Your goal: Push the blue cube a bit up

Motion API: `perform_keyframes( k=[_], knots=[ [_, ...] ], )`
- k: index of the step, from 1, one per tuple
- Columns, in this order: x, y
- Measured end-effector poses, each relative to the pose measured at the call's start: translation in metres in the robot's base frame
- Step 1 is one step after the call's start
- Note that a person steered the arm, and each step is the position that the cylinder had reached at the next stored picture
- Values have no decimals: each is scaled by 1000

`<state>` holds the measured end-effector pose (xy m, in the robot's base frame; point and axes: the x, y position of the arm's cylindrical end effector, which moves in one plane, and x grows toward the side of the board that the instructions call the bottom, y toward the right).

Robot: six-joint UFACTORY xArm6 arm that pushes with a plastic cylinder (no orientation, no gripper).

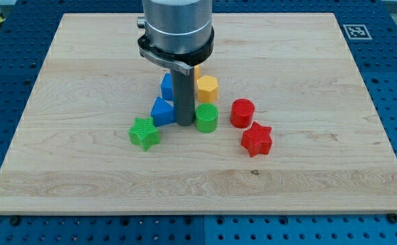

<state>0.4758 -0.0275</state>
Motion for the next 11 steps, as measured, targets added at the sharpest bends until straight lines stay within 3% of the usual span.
perform_keyframes(
  k=[7, 11],
  knots=[
    [-65, 0],
    [-81, -1]
  ],
)
